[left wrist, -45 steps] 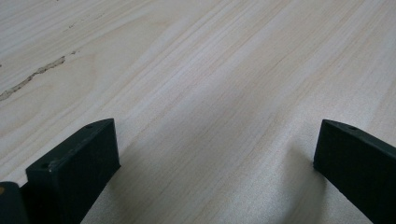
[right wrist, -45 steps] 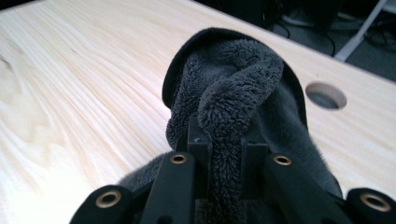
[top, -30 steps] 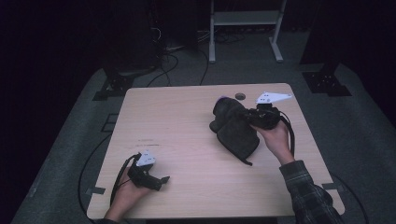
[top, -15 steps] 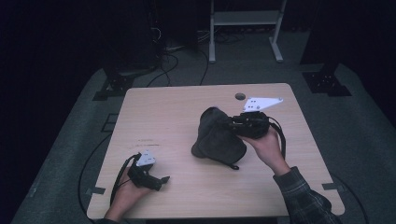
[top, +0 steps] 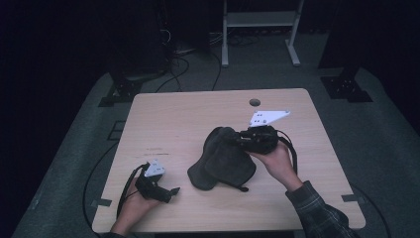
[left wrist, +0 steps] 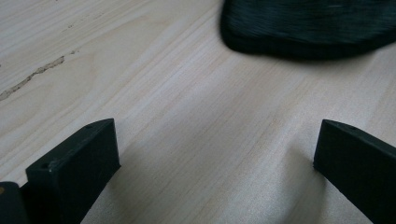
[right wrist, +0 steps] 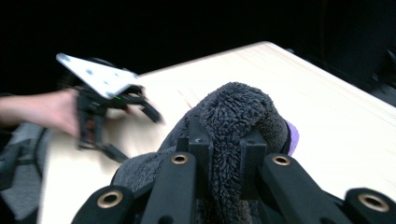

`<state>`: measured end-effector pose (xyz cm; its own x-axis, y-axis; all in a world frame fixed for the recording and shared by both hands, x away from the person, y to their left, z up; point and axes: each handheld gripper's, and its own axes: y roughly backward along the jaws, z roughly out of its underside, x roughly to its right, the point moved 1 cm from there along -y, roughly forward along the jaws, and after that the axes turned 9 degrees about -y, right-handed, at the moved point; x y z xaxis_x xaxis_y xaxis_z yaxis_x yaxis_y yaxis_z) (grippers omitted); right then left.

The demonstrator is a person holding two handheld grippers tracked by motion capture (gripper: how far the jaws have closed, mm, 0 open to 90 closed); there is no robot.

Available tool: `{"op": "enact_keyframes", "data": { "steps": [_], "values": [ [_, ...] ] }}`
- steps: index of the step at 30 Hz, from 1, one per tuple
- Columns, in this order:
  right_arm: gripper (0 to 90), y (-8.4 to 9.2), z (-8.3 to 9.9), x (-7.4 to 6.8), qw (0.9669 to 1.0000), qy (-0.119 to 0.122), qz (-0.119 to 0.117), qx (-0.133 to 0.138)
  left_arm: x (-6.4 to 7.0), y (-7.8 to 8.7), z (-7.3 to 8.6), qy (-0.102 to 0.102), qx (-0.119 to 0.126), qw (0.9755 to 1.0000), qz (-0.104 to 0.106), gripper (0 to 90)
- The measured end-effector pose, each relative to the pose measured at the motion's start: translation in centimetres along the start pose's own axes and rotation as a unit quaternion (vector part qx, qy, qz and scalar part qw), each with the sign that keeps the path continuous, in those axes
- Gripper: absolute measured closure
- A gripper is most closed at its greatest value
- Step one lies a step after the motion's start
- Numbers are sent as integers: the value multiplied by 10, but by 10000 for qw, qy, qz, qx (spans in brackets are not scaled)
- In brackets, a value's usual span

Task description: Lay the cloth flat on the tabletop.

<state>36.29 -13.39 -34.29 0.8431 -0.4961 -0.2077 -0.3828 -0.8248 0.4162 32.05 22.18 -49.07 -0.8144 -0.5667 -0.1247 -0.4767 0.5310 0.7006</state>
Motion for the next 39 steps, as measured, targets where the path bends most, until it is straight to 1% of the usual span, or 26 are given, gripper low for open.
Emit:
{"op": "enact_keyframes", "data": {
  "steps": [3, 7, 8, 10, 13, 14, 15, 16, 17, 18, 19, 20, 21, 22, 23, 24, 25, 26, 28, 29, 32, 34, 35, 36, 38, 39],
  "values": [
    [793, -2, 7, 15, 9996, -148, 213, -62, 0, 0, 0, 0, 0, 10000, -1, 0],
    [791, -2, 17, 34, 9983, -247, 513, -153, 0, 0, 0, 6, 6, 10000, -3, 0],
    [790, -2, 20, 41, 9974, -284, 631, -186, 0, 0, 0, 2, 10, 10000, -7, 0],
    [790, -2, 26, 52, 9962, -348, 765, -217, 0, 0, 0, -15, -4, 10000, -3, 0],
    [789, -1, 37, 70, 9932, -454, 1022, -321, 0, 0, 0, 0, 10, 10000, -8, 0],
    [788, -1, 42, 78, 9917, -518, 1116, -371, 0, 0, 0, 0, 10, 10000, -8, 0],
    [788, -1, 42, 78, 9917, -518, 1116, -371, 0, 0, 0, -6, -4, 10000, 1, 0],
    [781, -1, 49, 89, 9896, -612, 1230, -420, 0, 0, 0, -19, -1, 10000, -8, 0],
    [781, -1, 49, 89, 9896, -612, 1230, -420, 0, 0, 0, -19, -1, 10000, -8, 0],
    [772, -3, 58, 100, 9864, -753, 1372, -509, 0, 0, 0, -5, -2, 10000, -1, 0],
    [772, -3, 58, 100, 9864, -753, 1372, -509, 0, 0, 0, -5, -2, 10000, -1, 0],
    [734, -3, 67, 111, 9833, -854, 1492, -604, 0, 0, 0, -4, 0, 10000, -2, 0],
    [734, -3, 67, 111, 9833, -854, 1492, -604, 0, 0, 0, -4, 0, 10000, -2, 0],
    [616, -3, 74, 121, 9790, -1026, 1626, -678, 0, 0, 0, -3, 0, 10000, -1, 0],
    [616, -3, 74, 121, 9790, -1026, 1626, -678, 0, 0, 0, -3, 0, 10000, -1, 0],
    [524, -1, 76, 126, 9769, -1101, 1709, -657, 0, 0, 0, -5, -2, 10000, -1, 0],
    [524, -1, 76, 126, 9769, -1101, 1709, -657, 0, 0, 0, -5, -2, 10000, -1, 0],
    [446, 5, 75, 126, 9746, -1099, 1865, -576, 0, 0, 0, -3, 0, 10000, -1, 0],
    [401, 10, 73, 125, 9736, -1053, 1973, -462, 0, 0, 0, -3, 0, 10000, -1, 0],
    [401, 10, 73, 125, 9736, -1053, 1973, -462, 0, 0, 0, -3, 0, 10000, -1, 0],
    [364, 18, 70, 121, 9729, -1042, 2028, -382, 0, 0, 0, -6, -1, 10000, -1, 0],
    [354, 24, 70, 115, 9739, -983, 2017, -343, 0, 0, 0, -7, -2, 10000, -1, 0],
    [354, 26, 70, 111, 9751, -933, 1986, -309, 0, 0, 0, -7, -2, 10000, 0, 0],
    [354, 29, 72, 103, 9773, -896, 1895, -294, 0, 0, 0, -6, -1, 10000, 1, 0],
    [354, 30, 75, 92, 9801, -835, 1773, -314, 0, 0, 0, 3, 7, 10000, -1, 0],
    [354, 30, 75, 92, 9801, -835, 1773, -314, 0, 0, 0, 3, 5, 10000, 1, 0]
  ]
}}
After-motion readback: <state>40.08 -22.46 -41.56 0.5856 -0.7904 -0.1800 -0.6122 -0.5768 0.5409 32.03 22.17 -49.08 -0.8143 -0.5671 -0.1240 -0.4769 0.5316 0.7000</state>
